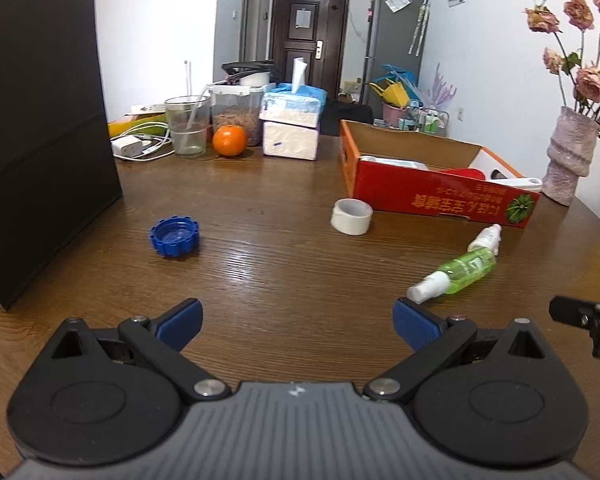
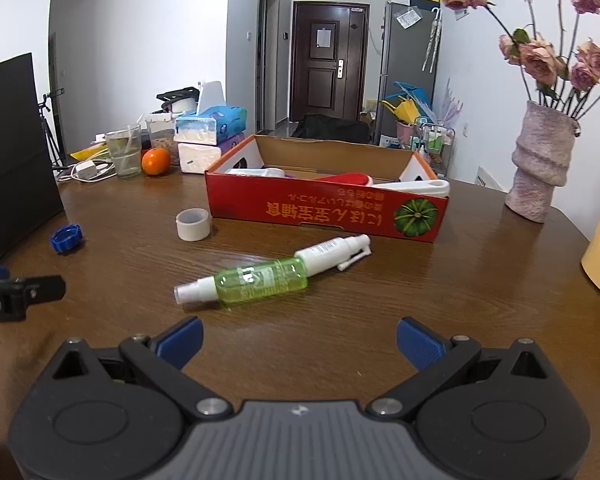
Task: Organize rigid objects
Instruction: 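Move the right tool to the green spray bottle while the left tool approaches the blue cap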
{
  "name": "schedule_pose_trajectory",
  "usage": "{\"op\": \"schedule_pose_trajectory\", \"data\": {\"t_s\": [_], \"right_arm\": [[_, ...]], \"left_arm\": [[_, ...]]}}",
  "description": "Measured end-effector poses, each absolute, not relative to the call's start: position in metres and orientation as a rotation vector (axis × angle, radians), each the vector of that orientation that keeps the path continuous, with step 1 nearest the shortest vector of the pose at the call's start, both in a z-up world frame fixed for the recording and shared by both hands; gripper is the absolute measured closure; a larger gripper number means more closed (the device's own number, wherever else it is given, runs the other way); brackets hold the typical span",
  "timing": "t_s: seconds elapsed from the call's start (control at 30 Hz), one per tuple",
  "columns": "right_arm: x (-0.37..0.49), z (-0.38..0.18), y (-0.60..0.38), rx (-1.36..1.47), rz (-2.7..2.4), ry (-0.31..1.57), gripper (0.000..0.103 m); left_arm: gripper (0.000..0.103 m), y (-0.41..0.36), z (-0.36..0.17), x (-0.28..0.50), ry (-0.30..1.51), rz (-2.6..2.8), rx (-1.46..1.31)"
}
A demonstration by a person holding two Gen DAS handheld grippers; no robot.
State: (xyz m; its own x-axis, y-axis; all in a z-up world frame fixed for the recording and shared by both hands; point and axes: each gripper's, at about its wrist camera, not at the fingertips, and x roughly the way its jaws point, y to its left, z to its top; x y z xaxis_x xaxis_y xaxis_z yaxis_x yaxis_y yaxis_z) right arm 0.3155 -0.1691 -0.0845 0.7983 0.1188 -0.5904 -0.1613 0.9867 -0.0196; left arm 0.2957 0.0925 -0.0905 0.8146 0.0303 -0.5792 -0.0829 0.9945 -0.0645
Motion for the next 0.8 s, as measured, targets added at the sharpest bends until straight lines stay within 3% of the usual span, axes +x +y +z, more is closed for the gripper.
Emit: {"op": "schedule_pose_trajectory", "data": {"t_s": [0.53, 0.7, 0.8], "right_arm": [[0.422, -0.11, -0.119, 0.005, 0.047, 0.759, 0.0], [0.445, -0.123, -0.115, 0.071, -0.003, 0.815, 0.012], [0.45, -0.134, -0.108, 0.041, 0.002, 0.845, 0.028]], "left_arm": [[0.0, 0.146, -0.094, 0.304, 0.621, 0.155, -0.092], [0.0, 0.158, -0.095, 0.316, 0.621, 0.173, -0.087], [0.0, 0.167, -0.094, 0.328, 0.613, 0.188, -0.077]]}}
